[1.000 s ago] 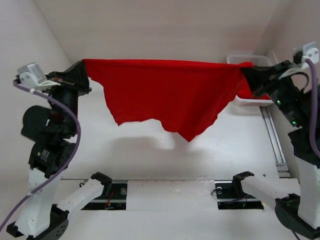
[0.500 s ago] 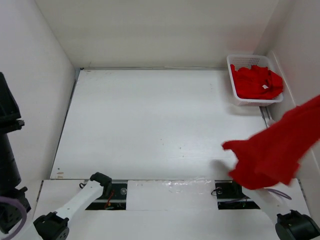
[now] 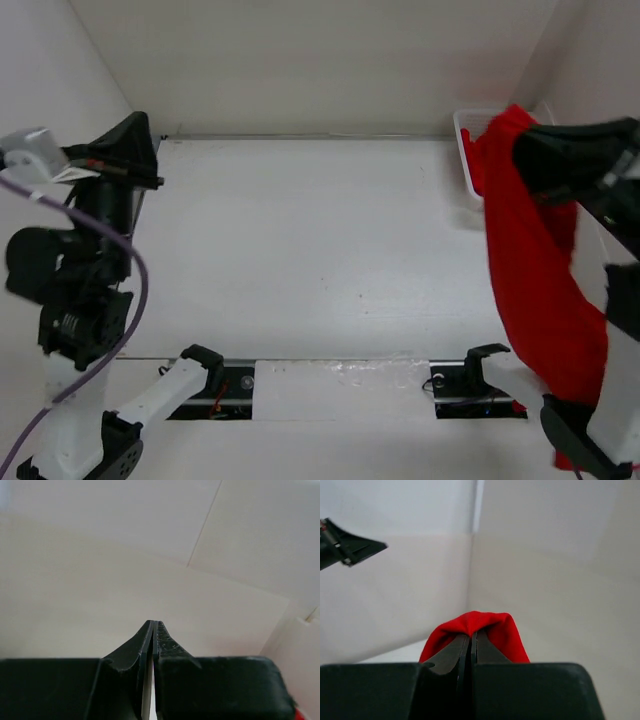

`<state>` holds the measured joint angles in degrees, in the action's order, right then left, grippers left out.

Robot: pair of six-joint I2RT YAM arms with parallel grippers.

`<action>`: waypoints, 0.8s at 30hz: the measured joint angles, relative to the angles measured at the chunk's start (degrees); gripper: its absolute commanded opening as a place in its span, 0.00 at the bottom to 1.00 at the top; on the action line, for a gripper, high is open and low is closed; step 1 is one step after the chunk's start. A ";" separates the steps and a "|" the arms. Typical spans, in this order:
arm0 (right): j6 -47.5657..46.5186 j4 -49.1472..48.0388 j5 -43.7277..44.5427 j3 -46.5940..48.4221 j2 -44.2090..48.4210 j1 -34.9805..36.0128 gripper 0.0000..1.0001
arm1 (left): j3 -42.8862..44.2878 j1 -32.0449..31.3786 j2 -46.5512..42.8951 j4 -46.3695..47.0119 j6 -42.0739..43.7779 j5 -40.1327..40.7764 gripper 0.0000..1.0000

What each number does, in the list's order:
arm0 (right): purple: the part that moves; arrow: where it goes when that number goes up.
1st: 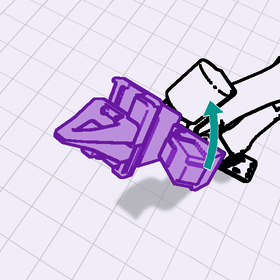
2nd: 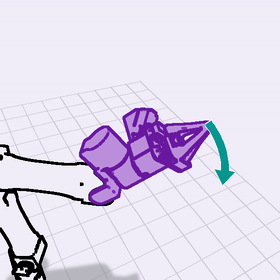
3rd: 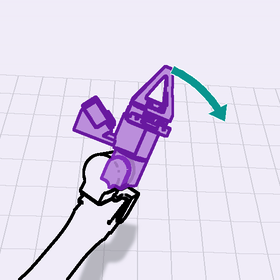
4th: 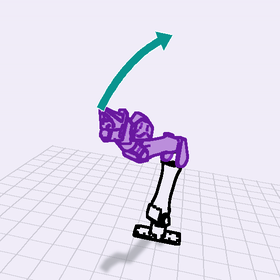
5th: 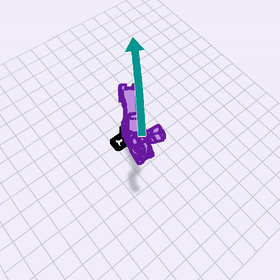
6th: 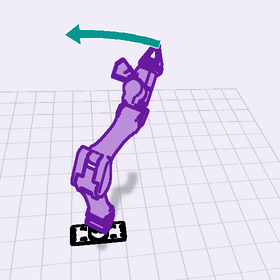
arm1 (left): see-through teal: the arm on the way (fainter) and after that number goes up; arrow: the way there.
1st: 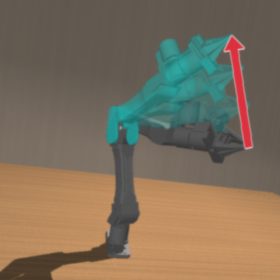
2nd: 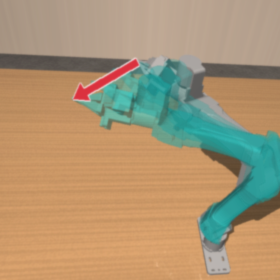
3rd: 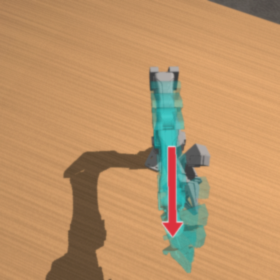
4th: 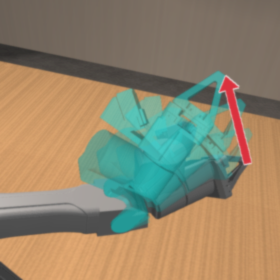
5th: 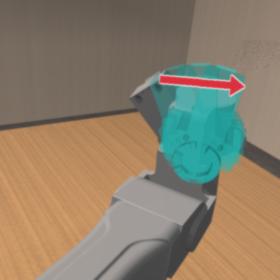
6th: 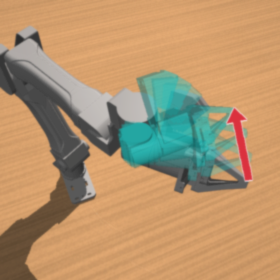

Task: Fold and stack the t-shirts
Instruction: Flatten out the tshirt

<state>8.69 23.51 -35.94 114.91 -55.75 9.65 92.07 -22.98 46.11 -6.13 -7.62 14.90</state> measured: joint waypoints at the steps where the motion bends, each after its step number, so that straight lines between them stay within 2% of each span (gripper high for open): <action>1: 0.98 -1.81 -1.05 -3.32 -1.79 0.90 0.00 | -1.92 0.00 1.05 0.28 -0.63 0.59 0.00; 3: 2.16 -4.57 -1.36 -9.86 -6.40 5.25 0.00 | -5.40 0.00 3.61 0.74 -2.14 2.23 0.00; 7: 0.04 -6.34 10.43 -16.09 -20.57 20.44 0.00 | -11.93 0.00 8.87 1.97 -5.66 5.42 0.00; 8: -0.81 -6.69 13.73 -16.28 -25.73 24.17 0.05 | -13.09 0.00 10.62 2.03 -6.56 6.32 0.00; 10: -1.11 -7.63 16.31 -15.41 -35.71 28.24 0.24 | -14.82 0.00 14.45 1.99 -8.92 8.17 0.00; 11: -0.96 -7.91 16.59 -14.40 -41.16 29.66 0.39 | -15.65 -0.02 16.33 1.77 -10.14 9.27 0.00; 12: -0.74 -7.41 16.48 -13.00 -46.56 30.62 0.76 | -16.50 -0.02 17.99 1.55 -11.39 10.32 0.00; 13: -0.15 -6.93 16.09 -11.04 -52.00 31.08 0.81 | -17.29 -0.02 19.30 1.38 -12.57 11.21 0.02; 14: -0.22 -6.78 15.80 -8.72 -57.09 31.34 0.88 | -18.21 -0.04 20.46 0.83 -13.81 12.39 0.12; 16: 0.46 -5.05 15.45 -4.59 -65.33 31.01 1.00 | -19.56 0.00 22.10 -0.72 -15.72 14.19 0.41; 17: 0.76 -4.31 15.30 -3.63 -67.91 30.53 1.00 | -20.13 0.11 22.49 -1.33 -16.63 14.82 0.77; 18: 1.01 -3.37 15.17 -3.52 -69.35 29.92 1.00 | -20.52 0.22 22.64 -2.01 -17.40 15.41 0.94; 19: 1.53 -2.67 15.10 -4.33 -69.68 28.94 1.00 | -20.81 0.24 22.67 -2.34 -18.99 16.02 1.00; 24: 4.72 -4.52 14.75 -11.74 -62.10 23.32 1.00 | -21.40 0.61 22.64 -2.32 -21.46 16.04 1.00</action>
<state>13.41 18.98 -21.19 103.18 -117.84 32.97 70.67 -22.37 68.75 -8.45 -29.08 30.94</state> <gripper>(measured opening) 0.999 0.993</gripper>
